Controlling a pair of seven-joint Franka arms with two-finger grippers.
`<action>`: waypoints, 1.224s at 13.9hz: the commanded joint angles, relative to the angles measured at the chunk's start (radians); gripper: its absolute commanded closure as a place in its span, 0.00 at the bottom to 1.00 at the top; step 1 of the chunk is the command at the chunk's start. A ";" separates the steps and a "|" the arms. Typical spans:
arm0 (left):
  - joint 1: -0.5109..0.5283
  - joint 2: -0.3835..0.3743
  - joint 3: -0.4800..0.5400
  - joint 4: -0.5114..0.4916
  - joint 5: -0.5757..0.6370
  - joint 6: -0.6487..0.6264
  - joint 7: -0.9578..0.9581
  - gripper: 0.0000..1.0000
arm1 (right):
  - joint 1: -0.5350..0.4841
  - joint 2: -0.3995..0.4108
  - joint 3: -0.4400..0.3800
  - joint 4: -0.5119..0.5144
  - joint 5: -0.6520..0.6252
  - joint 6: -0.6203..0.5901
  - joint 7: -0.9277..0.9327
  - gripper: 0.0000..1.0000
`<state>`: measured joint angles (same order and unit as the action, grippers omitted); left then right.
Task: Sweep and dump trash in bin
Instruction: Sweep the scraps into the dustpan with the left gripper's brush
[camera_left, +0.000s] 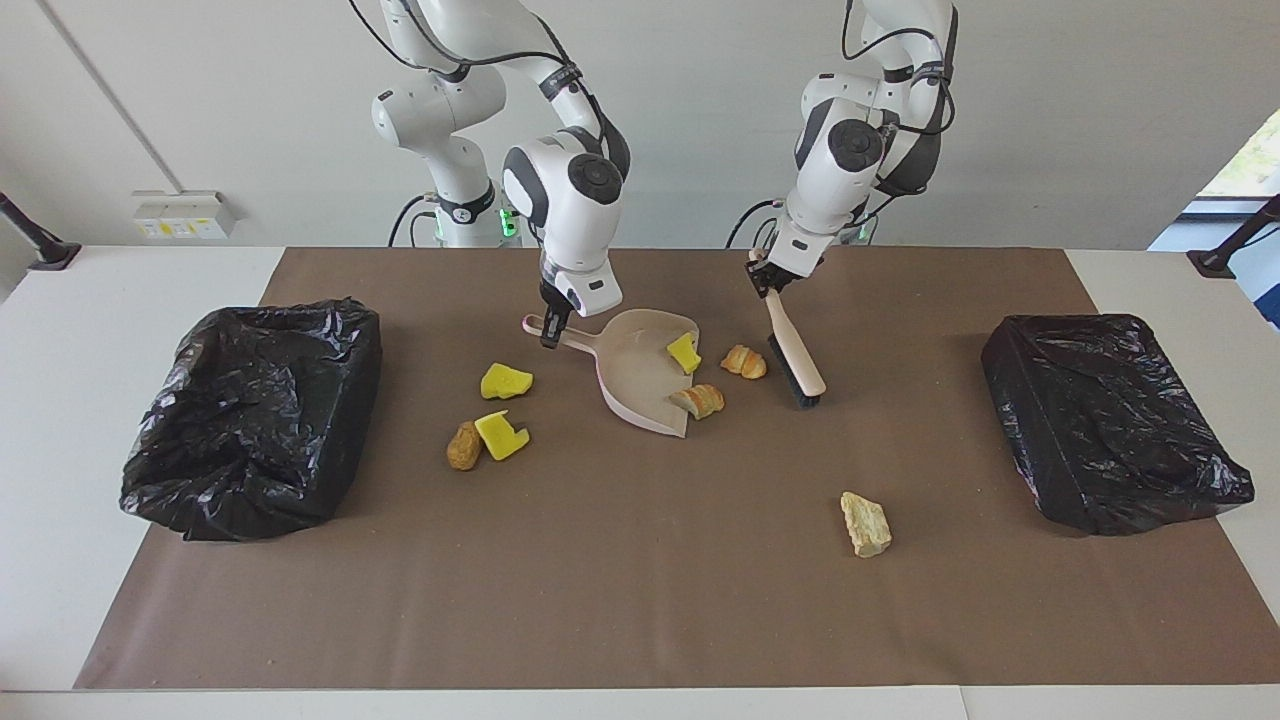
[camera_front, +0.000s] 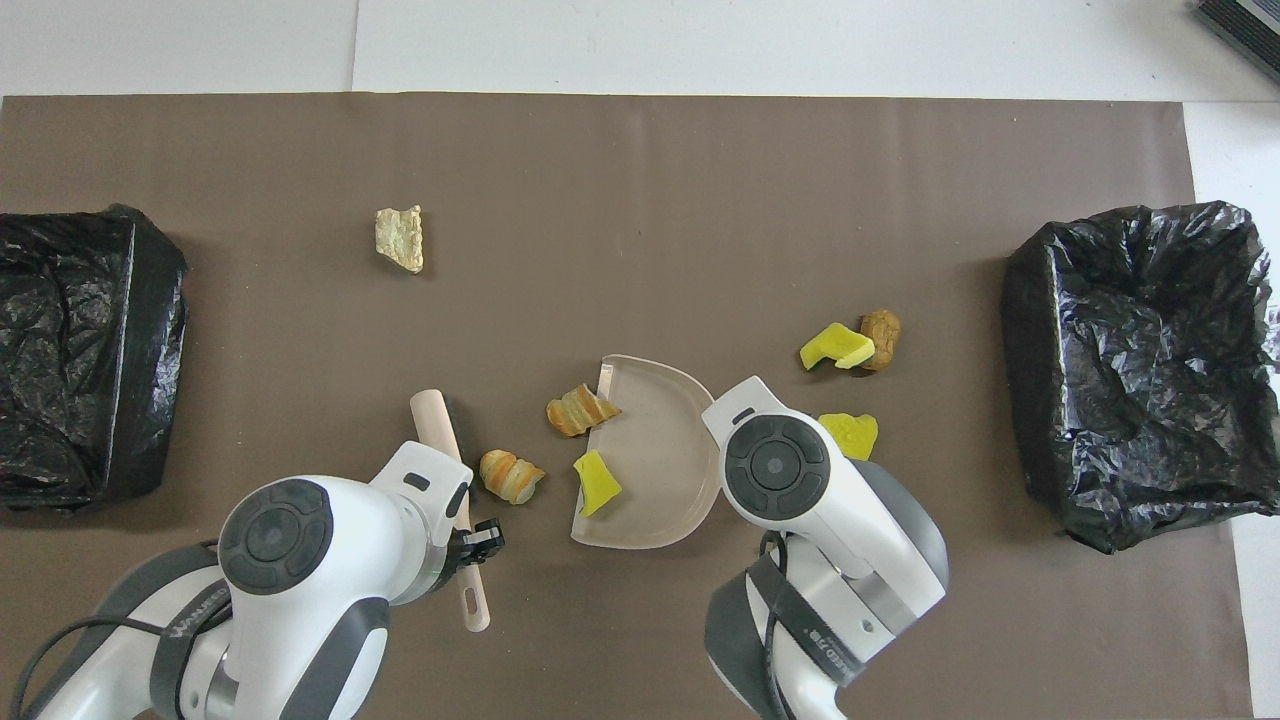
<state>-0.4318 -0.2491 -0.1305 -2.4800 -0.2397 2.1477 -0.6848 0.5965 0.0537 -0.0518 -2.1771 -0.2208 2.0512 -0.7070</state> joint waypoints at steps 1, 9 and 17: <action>-0.071 0.040 0.002 -0.004 0.007 0.089 -0.039 1.00 | -0.001 0.006 0.006 -0.006 0.012 0.021 0.004 1.00; -0.252 0.209 -0.001 0.145 -0.004 0.244 -0.131 1.00 | -0.001 0.006 0.006 -0.006 0.012 0.023 0.004 1.00; -0.257 0.197 0.005 0.217 0.011 0.157 -0.033 1.00 | -0.001 0.006 0.006 -0.006 0.012 0.023 0.009 1.00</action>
<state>-0.7002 -0.0354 -0.1399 -2.2954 -0.2404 2.3730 -0.7644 0.5965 0.0538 -0.0518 -2.1771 -0.2208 2.0515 -0.7070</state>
